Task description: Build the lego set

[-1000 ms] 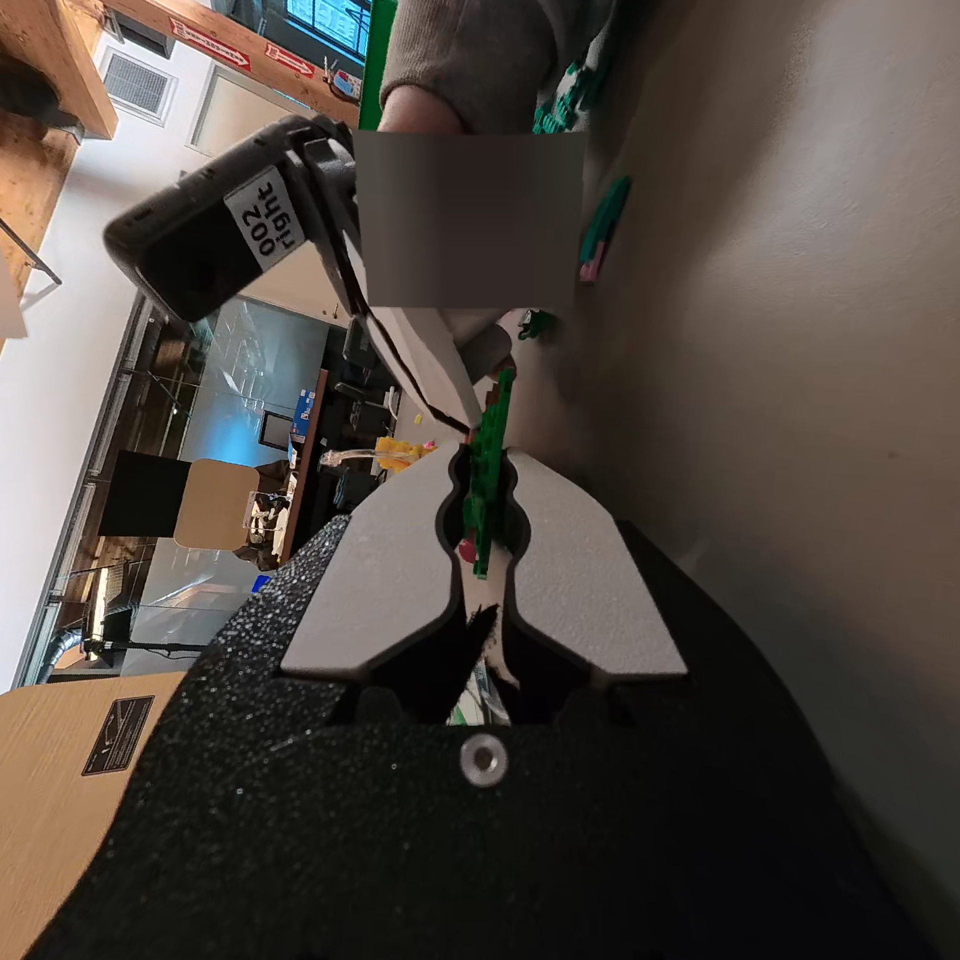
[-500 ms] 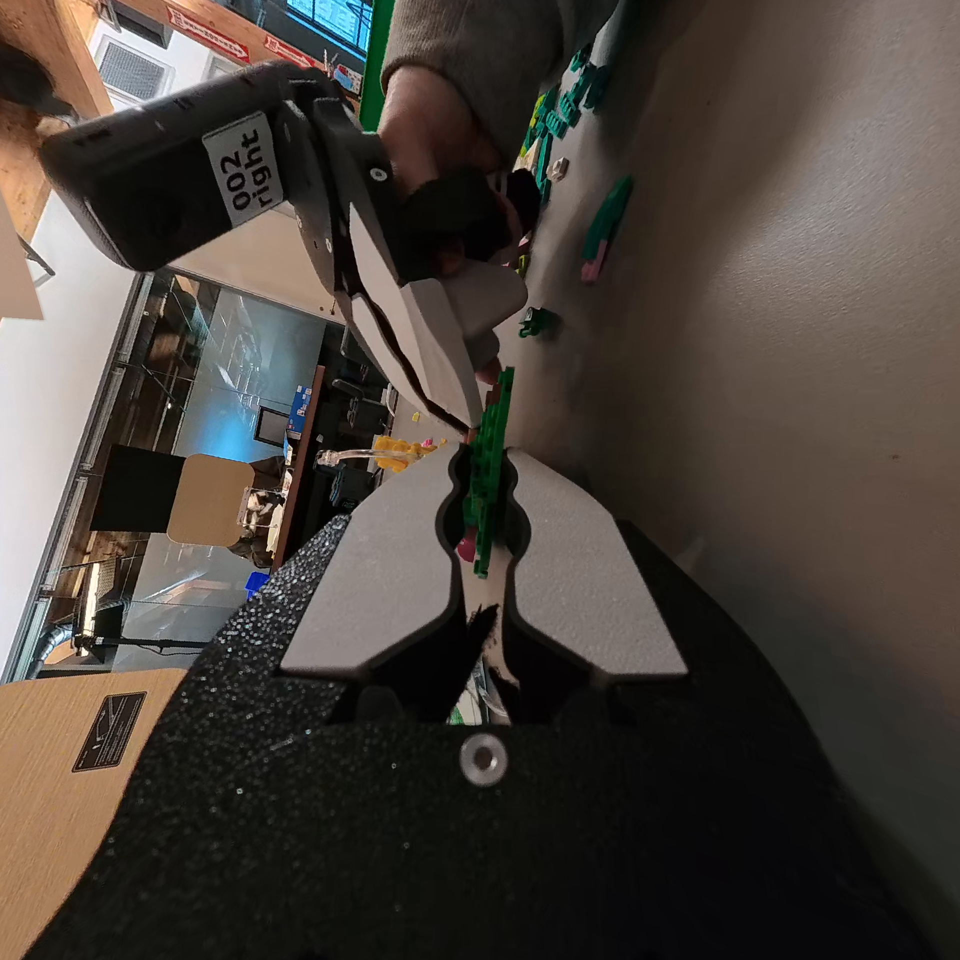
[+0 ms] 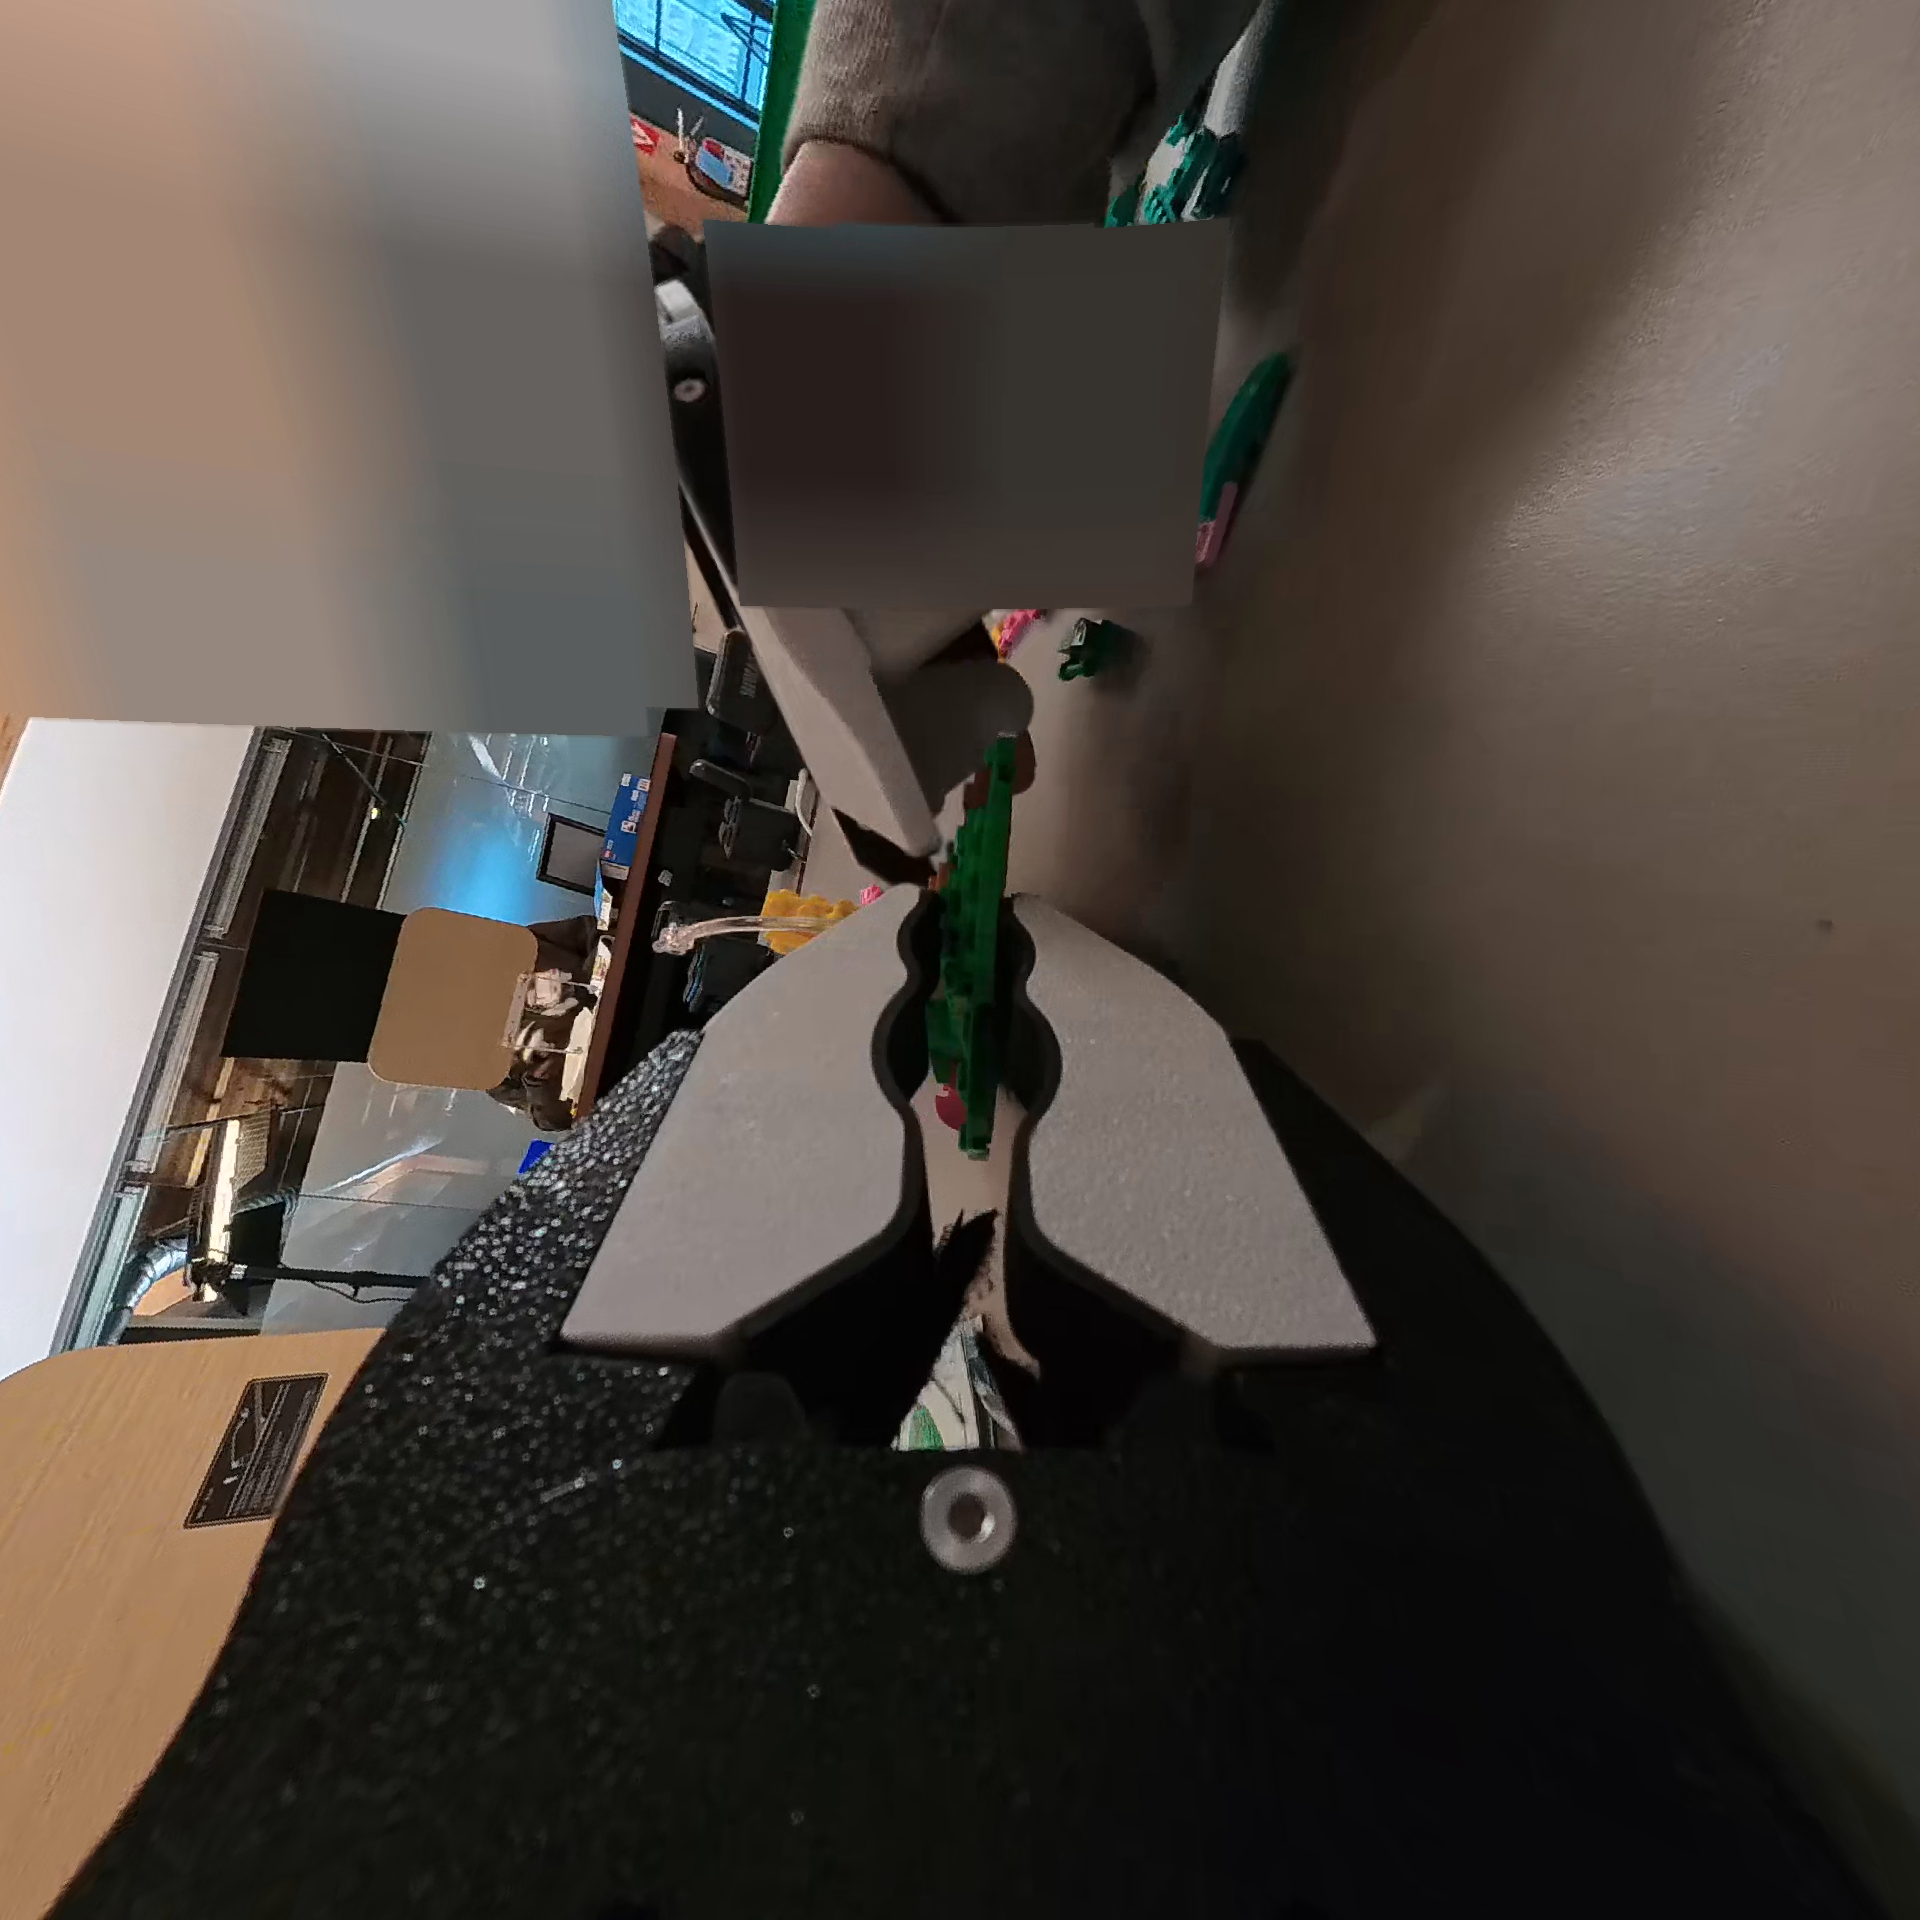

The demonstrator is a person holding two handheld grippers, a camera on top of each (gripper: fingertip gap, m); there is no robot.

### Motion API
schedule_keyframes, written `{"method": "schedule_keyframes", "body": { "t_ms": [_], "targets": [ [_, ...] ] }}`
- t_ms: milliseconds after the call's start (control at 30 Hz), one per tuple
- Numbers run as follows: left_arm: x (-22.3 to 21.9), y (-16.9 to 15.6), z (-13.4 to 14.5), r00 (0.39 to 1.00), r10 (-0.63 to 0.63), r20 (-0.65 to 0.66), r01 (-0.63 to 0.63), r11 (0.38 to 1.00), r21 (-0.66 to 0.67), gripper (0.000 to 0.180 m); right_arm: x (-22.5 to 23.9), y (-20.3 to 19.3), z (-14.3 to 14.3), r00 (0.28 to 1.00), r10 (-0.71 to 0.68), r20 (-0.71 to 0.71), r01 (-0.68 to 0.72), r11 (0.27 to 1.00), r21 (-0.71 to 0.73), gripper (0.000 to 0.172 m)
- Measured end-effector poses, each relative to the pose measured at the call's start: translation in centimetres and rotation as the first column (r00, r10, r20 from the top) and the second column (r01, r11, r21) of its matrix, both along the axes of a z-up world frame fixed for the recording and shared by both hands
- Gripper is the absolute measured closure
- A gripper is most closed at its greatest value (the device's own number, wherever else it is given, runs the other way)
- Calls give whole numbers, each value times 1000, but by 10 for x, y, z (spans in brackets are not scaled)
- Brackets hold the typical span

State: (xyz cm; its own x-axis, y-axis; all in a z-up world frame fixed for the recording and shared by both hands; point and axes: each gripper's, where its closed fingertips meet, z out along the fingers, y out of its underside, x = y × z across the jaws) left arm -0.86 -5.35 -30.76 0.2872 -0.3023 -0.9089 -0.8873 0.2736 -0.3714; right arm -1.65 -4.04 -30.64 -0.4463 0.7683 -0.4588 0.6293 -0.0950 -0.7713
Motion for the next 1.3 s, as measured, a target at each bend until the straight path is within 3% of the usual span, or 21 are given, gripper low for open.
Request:
{"method": "schedule_keyframes", "body": {
  "t_ms": [67,300,1100,1167,1300],
  "targets": [
    [0,1,0,1000,3,-7,-3,1000,4,170,-1,-3,-1,1000,1,5,-1,1000,-14,145],
    [2,0,-2,999,0,-36,0,1000,2,170,-2,-2,-7,999,-30,9,30,999,42,158],
    [2,1,-6,999,-1,-41,0,1000,-24,170,0,-1,-7,980,17,-200,75,895,440,160],
    [1,2,-4,999,5,-34,-6,1000,-15,169,0,-4,-3,979,4,-203,79,914,398,169],
    [2,2,-3,1000,3,-31,-3,1000,-14,170,0,-2,-2,989,-62,-137,95,962,254,168]
  ]
}}
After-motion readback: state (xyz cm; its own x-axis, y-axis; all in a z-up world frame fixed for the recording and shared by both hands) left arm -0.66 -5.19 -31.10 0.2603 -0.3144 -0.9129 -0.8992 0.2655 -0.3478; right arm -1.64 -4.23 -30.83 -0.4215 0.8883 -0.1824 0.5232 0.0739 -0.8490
